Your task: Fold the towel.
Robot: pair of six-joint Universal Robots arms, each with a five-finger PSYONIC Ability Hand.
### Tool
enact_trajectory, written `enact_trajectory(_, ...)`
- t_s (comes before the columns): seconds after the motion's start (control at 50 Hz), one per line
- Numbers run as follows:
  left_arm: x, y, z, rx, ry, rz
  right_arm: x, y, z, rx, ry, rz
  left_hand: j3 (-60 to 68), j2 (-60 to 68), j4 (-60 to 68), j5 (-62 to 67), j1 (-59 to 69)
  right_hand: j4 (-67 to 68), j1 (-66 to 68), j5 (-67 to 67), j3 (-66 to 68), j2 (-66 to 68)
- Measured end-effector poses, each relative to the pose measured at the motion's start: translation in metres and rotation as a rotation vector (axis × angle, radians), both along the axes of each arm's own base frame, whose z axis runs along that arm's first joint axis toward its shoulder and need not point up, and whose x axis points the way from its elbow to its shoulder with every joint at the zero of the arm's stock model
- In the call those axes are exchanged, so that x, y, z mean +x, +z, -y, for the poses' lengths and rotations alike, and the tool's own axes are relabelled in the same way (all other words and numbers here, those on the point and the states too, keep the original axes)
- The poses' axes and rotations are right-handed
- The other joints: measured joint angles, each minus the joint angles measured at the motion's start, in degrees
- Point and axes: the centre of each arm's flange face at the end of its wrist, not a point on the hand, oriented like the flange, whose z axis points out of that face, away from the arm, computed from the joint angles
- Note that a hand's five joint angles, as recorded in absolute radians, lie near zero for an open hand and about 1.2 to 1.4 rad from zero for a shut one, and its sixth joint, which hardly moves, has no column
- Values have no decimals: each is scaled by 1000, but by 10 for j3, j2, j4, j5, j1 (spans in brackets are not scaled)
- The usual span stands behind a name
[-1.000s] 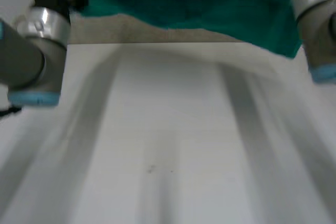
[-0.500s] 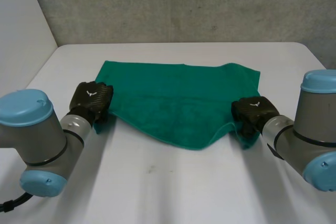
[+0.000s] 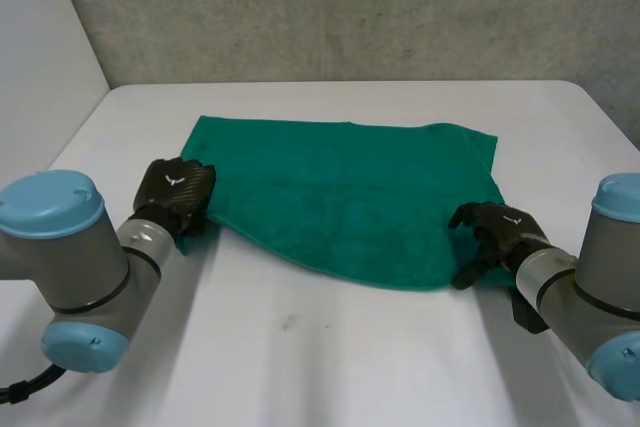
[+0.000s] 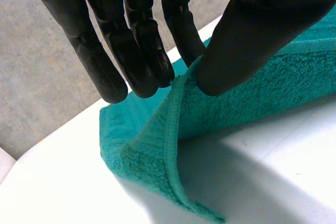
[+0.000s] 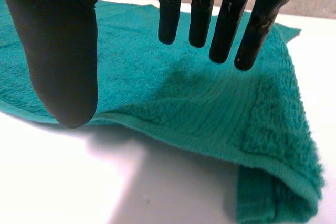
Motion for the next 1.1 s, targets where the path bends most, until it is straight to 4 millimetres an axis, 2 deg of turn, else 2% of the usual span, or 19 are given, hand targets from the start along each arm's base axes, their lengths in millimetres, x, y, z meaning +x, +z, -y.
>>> enact_trajectory(0.04,0,-3,1,6,1,2,0,-1,3,-35,4,-26,0,0,0,0,0,0,0,0,0,0)
enact_trajectory(0.06,0,-4,1,9,1,3,0,-2,5,-51,5,-41,0,0,0,0,0,80,58,69,76,76)
enact_trajectory(0.1,1,-7,1,18,2,6,-2,-3,9,-99,4,-103,0,0,0,0,0,120,91,107,118,113)
enact_trajectory(0.14,1,-9,2,21,3,7,-3,-4,11,-118,2,-135,0,0,0,0,0,121,91,107,118,113)
enact_trajectory(0.2,3,-14,5,34,12,11,-10,-6,15,-173,-2,-275,0,0,0,0,0,101,78,91,97,96)
enact_trajectory(0.24,3,-14,5,34,12,11,-10,-6,15,-173,-2,-275,0,0,0,0,0,101,78,91,97,96)
enact_trajectory(0.32,9,-16,13,39,35,10,-22,-4,14,-191,-9,-394,0,0,0,0,0,35,27,37,32,30)
enact_trajectory(0.48,12,-16,16,36,47,6,-35,7,6,-166,0,-368,0,0,0,0,0,15,12,16,15,14)
enact_trajectory(0.68,12,-16,16,38,46,6,-42,6,-6,-93,36,-289,0,0,0,0,0,15,11,10,13,14)
enact_trajectory(0.78,11,-15,17,33,46,5,-45,2,-6,-82,38,-283,0,0,0,0,0,15,11,10,13,14)
enact_trajectory(0.9,11,-14,20,25,46,2,-50,-6,6,-69,22,-291,0,0,0,0,0,34,18,33,30,25)
enact_trajectory(0.98,11,-14,21,25,47,1,-52,-10,15,-71,13,-295,0,0,0,0,0,151,120,133,148,148)
enact_trajectory(1.04,11,-14,21,27,47,2,-52,-11,19,-80,10,-296,0,0,0,0,0,176,143,155,173,170)
enact_trajectory(1.08,11,-16,21,31,47,3,-52,-10,24,-90,8,-296,0,0,0,0,0,389,306,367,384,383)
enact_trajectory(1.1,11,-17,21,33,47,4,-52,-10,25,-93,7,-296,0,0,0,0,0,417,316,396,411,410)
